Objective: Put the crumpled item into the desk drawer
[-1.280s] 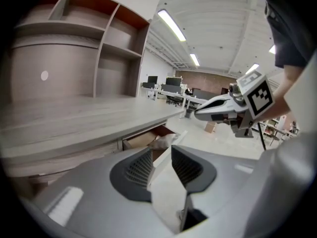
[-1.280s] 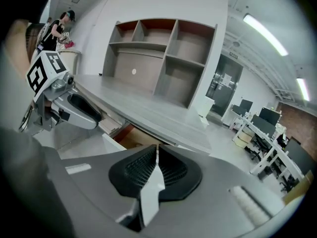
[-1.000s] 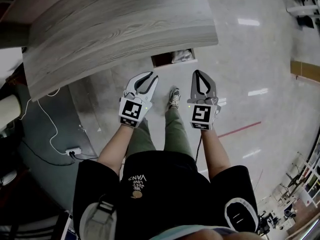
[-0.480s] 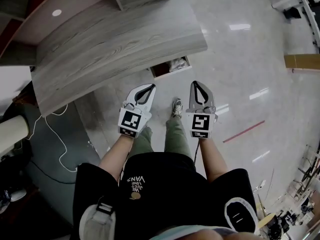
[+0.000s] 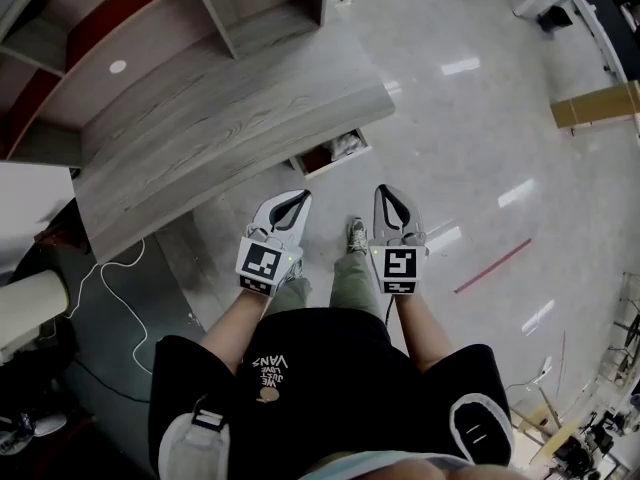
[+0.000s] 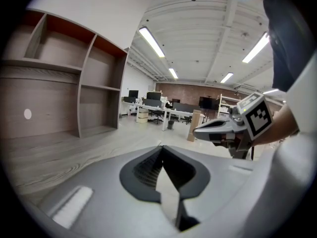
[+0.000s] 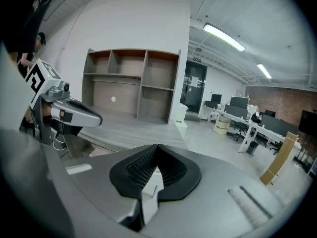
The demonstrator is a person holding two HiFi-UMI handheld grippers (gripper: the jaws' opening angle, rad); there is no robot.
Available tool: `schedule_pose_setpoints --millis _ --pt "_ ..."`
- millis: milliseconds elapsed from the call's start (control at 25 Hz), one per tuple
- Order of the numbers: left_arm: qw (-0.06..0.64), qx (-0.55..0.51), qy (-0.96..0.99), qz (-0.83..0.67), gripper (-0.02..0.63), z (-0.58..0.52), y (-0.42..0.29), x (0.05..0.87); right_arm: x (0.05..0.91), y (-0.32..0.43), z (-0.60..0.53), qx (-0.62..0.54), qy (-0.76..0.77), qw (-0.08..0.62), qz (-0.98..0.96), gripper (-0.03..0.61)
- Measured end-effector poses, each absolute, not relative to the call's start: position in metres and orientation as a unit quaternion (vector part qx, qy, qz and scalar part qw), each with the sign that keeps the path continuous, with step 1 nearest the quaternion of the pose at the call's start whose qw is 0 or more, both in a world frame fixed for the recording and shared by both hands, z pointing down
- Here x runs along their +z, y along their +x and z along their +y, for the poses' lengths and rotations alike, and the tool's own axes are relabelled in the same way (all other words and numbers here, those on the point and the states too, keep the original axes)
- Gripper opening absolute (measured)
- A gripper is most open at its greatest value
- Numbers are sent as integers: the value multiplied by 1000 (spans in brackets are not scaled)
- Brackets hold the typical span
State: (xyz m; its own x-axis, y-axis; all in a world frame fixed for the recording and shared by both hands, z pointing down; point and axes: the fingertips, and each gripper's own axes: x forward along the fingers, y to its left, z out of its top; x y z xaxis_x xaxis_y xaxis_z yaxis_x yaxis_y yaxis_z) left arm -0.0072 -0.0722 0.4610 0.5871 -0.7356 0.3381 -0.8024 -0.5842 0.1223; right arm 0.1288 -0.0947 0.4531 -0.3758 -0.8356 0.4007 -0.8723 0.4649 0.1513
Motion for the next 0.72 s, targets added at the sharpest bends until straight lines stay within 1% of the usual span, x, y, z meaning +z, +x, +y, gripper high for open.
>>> schedule_pose_setpoints --millis 720 --pt "86 113 904 -403 52 -37 -34 415 405 100 -42 60 521 152 -838 2"
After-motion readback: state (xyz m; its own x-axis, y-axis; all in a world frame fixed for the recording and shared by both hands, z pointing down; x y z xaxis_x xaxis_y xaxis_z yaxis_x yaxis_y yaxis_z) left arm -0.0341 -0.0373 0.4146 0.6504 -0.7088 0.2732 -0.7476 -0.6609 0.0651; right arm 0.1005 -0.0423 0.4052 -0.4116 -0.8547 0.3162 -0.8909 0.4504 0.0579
